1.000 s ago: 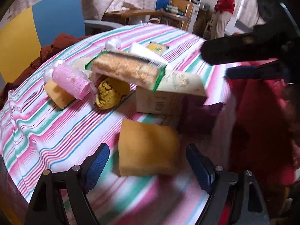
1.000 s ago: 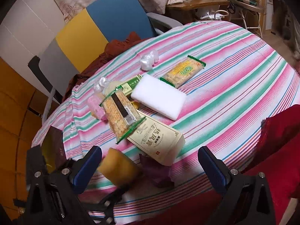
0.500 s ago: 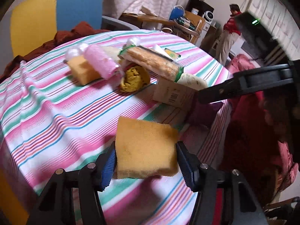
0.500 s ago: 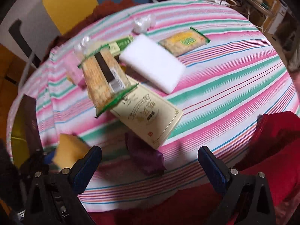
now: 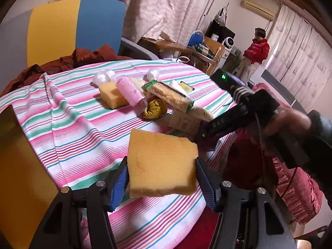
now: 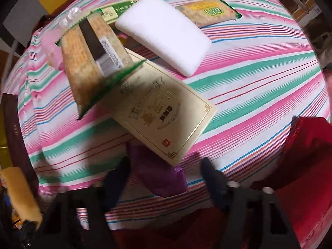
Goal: Organize objects
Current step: 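Carry both items over the gold tray and open both tools to drop them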
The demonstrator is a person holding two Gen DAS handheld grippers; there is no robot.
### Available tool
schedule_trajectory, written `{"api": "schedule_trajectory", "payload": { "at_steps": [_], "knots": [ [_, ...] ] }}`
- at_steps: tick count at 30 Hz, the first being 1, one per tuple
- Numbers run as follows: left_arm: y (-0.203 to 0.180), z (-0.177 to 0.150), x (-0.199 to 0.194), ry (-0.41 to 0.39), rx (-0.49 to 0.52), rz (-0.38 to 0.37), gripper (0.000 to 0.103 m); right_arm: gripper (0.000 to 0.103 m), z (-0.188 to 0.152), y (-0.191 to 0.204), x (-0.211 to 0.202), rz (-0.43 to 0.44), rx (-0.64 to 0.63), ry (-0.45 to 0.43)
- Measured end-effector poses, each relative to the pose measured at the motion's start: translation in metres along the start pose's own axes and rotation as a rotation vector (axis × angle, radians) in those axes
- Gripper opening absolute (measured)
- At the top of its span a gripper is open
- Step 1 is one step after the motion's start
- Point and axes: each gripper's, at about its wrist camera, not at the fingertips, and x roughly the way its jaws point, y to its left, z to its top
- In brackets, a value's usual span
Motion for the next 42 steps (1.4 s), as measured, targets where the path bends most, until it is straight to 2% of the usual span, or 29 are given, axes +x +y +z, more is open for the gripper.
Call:
{"api": "schedule_trajectory", "payload": {
  "at_steps": [2,7,14,17,22,26,28,31,37,42],
  "knots": [
    [0.002,-0.002,-0.003,-0.01,-0.008,0.005,0.063,0.051,-0.002,0.0,0.0,0.008,-0.013,-0.013],
    [0.007,-0.009,-0.015,-0.028,-0.026,0.026,0.063,0.045,-0.009,0.003,-0.005,0.006,-0.055,-0.062],
    [0.017,-0.016,-0.038,-0.064,-0.07,0.061,0.063,0.032,-0.034,0.015,-0.017,0.083,-0.13,-0.108],
    [0.028,-0.021,-0.049,-0.078,-0.104,0.088,0.063,0.031,-0.039,0.038,-0.035,0.103,-0.197,-0.157],
    [0.049,-0.027,-0.072,-0.112,-0.172,0.134,0.063,0.03,-0.042,0.077,-0.042,0.123,-0.252,-0.219],
    [0.067,-0.035,-0.095,-0.146,-0.23,0.177,0.063,0.03,-0.039,0.108,-0.055,0.191,-0.306,-0.27],
    [0.076,-0.039,-0.105,-0.158,-0.253,0.213,0.063,0.03,-0.047,0.113,-0.07,0.227,-0.333,-0.288],
    [0.092,-0.046,-0.12,-0.18,-0.292,0.26,0.063,0.03,-0.056,0.152,-0.084,0.286,-0.39,-0.318],
    [0.127,-0.065,-0.152,-0.203,-0.386,0.404,0.063,0.03,-0.069,0.234,-0.104,0.433,-0.542,-0.349],
    [0.151,-0.087,-0.176,-0.209,-0.475,0.531,0.066,0.035,-0.088,0.3,-0.099,0.571,-0.673,-0.27]
  ]
}}
